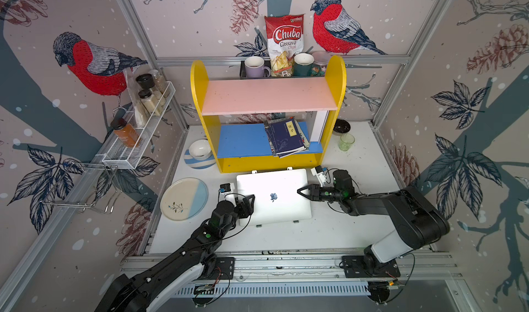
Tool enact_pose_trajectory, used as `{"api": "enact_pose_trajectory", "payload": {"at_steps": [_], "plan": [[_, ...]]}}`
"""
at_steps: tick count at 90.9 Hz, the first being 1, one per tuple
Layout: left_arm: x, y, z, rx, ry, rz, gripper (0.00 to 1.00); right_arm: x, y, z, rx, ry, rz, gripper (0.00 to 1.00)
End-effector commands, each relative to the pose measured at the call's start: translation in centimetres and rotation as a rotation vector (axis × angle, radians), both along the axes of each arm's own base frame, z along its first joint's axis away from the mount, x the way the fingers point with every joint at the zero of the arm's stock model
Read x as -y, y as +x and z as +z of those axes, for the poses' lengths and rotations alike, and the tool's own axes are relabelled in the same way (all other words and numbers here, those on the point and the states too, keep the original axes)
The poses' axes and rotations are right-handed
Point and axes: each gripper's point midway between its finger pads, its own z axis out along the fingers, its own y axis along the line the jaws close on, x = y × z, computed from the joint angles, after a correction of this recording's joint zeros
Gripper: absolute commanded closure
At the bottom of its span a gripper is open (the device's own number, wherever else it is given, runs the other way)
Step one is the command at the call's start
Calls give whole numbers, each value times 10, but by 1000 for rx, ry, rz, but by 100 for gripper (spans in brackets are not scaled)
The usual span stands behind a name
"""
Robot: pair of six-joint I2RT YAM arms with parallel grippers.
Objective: Close the laptop lid and set it aside
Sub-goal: Pick up the laptop from the computer stand.
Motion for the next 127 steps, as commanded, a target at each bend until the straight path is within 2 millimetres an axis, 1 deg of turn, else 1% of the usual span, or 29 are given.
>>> {"api": "enact_pose_trajectory", "payload": {"at_steps": [1,20,37,53,71,91,112,127], "plan": [[21,4,38,89,-106,-80,24,4,14,-3,-21,-33,-86,61],[21,6,46,102,-107,-75,24,3,13,5,-9,-28,-79,61],[21,6,47,103,-103,-76,24,0,11,18,9,-11,-61,60],[20,6,52,110,-111,-73,23,-4,5,29,18,-2,-42,55],[20,4,60,122,-134,-73,23,-6,2,37,16,19,-27,55],[23,3,70,129,-166,-88,23,-8,-2,46,15,46,-17,56],[26,3,80,138,-192,-97,23,-10,-8,65,23,103,-6,59],[26,4,81,137,-186,-92,24,-11,-12,79,25,146,5,61]]}}
